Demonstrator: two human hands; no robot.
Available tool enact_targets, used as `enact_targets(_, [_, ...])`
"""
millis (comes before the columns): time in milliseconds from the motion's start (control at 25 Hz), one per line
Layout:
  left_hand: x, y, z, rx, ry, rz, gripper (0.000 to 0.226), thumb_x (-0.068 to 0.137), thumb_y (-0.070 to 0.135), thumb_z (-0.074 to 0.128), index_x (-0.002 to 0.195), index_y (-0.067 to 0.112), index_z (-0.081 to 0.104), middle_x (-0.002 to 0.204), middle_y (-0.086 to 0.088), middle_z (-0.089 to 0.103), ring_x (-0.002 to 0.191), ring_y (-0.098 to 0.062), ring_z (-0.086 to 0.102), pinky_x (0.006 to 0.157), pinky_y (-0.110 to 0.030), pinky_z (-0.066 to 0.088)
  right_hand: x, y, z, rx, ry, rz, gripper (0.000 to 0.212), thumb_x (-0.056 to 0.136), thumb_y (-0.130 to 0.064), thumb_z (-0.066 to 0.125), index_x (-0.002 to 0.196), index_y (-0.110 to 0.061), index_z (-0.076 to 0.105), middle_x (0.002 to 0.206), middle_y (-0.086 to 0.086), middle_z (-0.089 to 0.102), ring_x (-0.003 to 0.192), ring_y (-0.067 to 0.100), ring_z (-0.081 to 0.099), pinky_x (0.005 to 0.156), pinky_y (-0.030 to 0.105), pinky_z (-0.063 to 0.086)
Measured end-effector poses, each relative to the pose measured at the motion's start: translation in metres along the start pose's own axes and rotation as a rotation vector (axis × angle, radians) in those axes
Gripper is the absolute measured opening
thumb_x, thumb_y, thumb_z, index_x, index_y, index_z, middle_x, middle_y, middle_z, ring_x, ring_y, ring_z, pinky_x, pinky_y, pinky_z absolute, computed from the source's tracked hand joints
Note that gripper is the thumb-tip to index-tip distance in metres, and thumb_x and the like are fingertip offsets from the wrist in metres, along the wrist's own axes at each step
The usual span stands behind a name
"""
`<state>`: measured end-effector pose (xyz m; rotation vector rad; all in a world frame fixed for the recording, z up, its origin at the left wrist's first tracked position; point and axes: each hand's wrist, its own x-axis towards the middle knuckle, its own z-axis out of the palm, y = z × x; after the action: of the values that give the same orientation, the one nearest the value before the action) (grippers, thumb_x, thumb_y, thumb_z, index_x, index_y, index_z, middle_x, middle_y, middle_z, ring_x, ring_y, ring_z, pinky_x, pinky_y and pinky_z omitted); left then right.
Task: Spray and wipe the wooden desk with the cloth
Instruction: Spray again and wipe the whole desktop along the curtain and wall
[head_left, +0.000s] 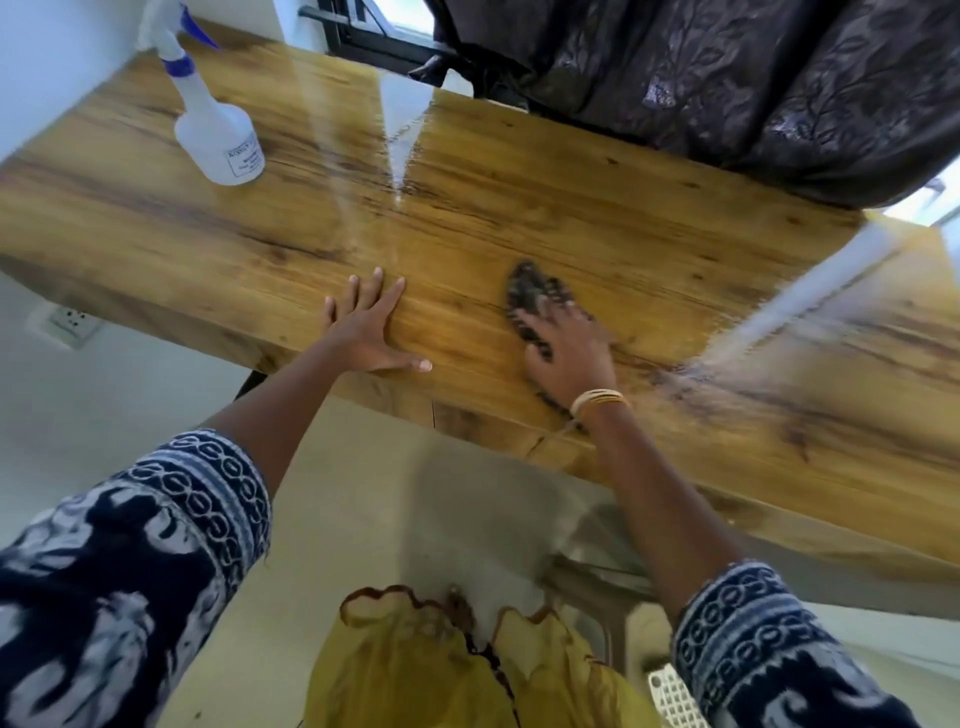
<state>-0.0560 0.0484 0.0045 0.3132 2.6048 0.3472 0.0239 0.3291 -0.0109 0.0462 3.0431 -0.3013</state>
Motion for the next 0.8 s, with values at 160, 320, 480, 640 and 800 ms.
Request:
enact_targets(160, [0.001,0.000,0.001,0.001,0.022,0.000,0.132,0.056,0.079,0.070,0.154,0.040,-0.009,0.161,0.008,-0.025,0.148,-0.022,-0.024,0.119,-0.052,-0.009,-0.047,0.098,-0.021,0.076,0.104,0.455,0.055,0.093,-0.044,0.041,0.148,-0.037,0.037,0.159,0.002,0.029,0.147,0.029,0.022,0.119,0.046,0.019])
enact_targets(320, [0.001,-0.002,0.005,-0.026,0.044,0.025,0.130,0.058,0.078,0.071,0.154,0.039,-0.007,0.162,0.007,-0.024,0.148,-0.023,-0.024,0.119,-0.052,-0.010,-0.084,0.088,-0.008,0.156,0.266,0.978,0.055,0.094,-0.045,0.039,0.148,-0.035,0.037,0.160,0.006,0.025,0.148,0.031,0.016,0.120,0.048,0.014])
enact_targets(480, [-0.002,-0.006,0.005,-0.113,0.090,0.095,0.120,0.062,0.070,0.076,0.156,0.035,0.009,0.164,0.005,-0.014,0.151,-0.023,-0.015,0.120,-0.051,-0.006,-0.054,0.010,-0.001,0.252,0.298,1.188,0.058,0.095,-0.043,0.035,0.151,-0.028,0.033,0.162,0.012,0.018,0.148,0.039,0.009,0.120,0.053,0.008])
enact_targets(640, [-0.021,-0.058,0.001,-0.410,0.386,0.247,0.067,0.083,0.031,0.076,0.142,0.016,0.048,0.161,-0.006,0.023,0.146,-0.024,0.029,0.115,-0.047,0.031,-0.029,-0.082,0.018,0.223,0.288,0.985,0.060,0.094,-0.037,0.036,0.152,-0.022,0.032,0.161,0.015,0.017,0.148,0.041,0.010,0.120,0.051,0.011])
enact_targets(800, [-0.042,-0.164,-0.015,-0.271,0.565,0.196,0.041,0.091,0.020,0.065,0.130,0.009,0.058,0.153,-0.011,0.039,0.135,-0.031,0.045,0.106,-0.048,0.042,0.009,-0.199,0.042,0.215,0.306,0.701,0.060,0.088,-0.033,0.044,0.146,-0.015,0.042,0.156,0.019,0.030,0.146,0.040,0.020,0.119,0.048,0.016])
